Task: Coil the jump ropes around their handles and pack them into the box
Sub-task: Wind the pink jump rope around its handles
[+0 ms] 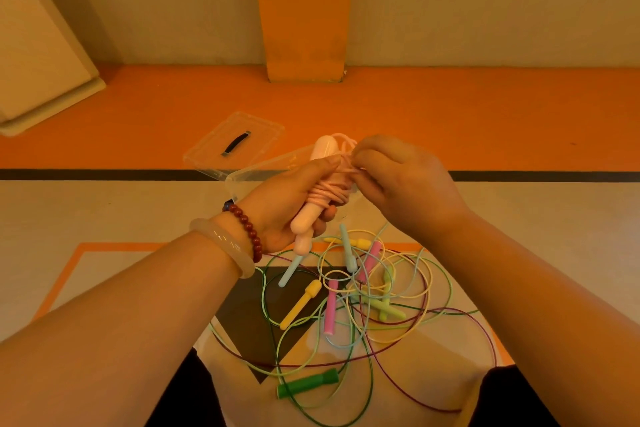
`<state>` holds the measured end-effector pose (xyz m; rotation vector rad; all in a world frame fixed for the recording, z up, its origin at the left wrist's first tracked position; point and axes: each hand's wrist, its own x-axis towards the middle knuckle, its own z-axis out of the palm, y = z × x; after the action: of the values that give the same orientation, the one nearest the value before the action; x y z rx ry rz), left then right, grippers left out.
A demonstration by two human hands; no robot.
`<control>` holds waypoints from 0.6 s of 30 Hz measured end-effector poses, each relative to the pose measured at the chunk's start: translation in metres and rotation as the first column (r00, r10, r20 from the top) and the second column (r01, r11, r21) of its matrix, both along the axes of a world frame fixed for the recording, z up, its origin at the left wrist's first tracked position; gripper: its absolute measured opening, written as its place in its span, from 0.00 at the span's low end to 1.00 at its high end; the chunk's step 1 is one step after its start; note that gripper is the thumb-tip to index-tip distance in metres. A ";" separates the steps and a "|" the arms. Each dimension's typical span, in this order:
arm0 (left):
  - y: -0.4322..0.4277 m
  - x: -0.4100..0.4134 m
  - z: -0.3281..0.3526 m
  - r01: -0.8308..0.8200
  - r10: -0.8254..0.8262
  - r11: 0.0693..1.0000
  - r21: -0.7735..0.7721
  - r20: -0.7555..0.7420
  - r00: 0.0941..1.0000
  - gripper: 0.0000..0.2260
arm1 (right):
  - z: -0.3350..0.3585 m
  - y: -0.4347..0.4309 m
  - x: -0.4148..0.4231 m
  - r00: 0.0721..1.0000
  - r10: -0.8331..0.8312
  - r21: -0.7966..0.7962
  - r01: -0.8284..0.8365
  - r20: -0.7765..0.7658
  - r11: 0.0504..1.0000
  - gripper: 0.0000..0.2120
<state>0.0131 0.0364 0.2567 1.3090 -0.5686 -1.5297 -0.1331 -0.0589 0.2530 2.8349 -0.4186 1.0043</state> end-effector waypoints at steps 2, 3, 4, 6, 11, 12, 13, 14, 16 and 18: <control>-0.001 0.000 0.000 -0.020 0.021 1.000 -0.010 0.013 1.000 0.16 | -0.004 0.001 0.000 0.996 -0.080 -0.104 0.085 0.049 0.991 0.06; -0.001 0.000 0.000 -0.032 0.032 0.999 -0.016 0.019 0.999 0.17 | -0.005 0.002 0.001 0.991 -0.117 -0.152 0.127 0.068 0.980 0.05; -0.002 0.000 -0.001 -0.042 0.043 0.999 -0.021 0.026 0.999 0.17 | -0.006 0.003 0.001 0.988 -0.130 -0.160 0.142 0.079 0.977 0.04; -0.002 0.001 -0.002 -0.061 0.062 0.998 -0.028 0.047 0.997 0.18 | -0.009 0.008 0.005 0.992 -0.092 -0.051 0.097 0.085 0.994 0.03; -0.002 0.003 0.000 -0.075 0.079 0.996 -0.040 0.106 0.991 0.17 | 0.001 0.019 0.014 0.987 -0.136 0.575 0.063 0.085 0.816 0.06; -0.001 0.003 0.001 -0.072 0.076 0.997 -0.040 0.115 0.990 0.17 | 0.005 0.019 0.014 0.987 -0.142 0.703 0.050 0.074 0.710 0.06; 0.000 0.003 0.001 -0.068 0.072 0.997 -0.037 0.126 0.989 0.17 | 0.007 0.018 0.014 0.988 -0.140 0.804 0.027 0.070 0.594 0.06; 0.000 0.003 0.001 -0.063 0.067 0.997 -0.035 0.138 0.988 0.17 | 0.010 0.016 0.012 0.988 -0.136 0.872 0.000 0.076 0.490 0.06; 0.000 0.003 0.001 -0.046 0.051 0.998 -0.033 0.163 0.985 0.17 | 0.013 0.012 0.010 0.988 -0.130 0.947 -0.035 0.081 0.320 0.08; 0.001 0.003 0.000 -0.030 0.036 0.999 -0.036 0.178 0.983 0.17 | 0.015 0.008 0.007 0.991 -0.115 0.981 -0.046 0.069 0.191 0.10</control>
<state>0.0160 0.0371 0.2570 1.4327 -0.6795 -1.3784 -0.1257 -0.0507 0.2677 3.7633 -1.7619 1.1636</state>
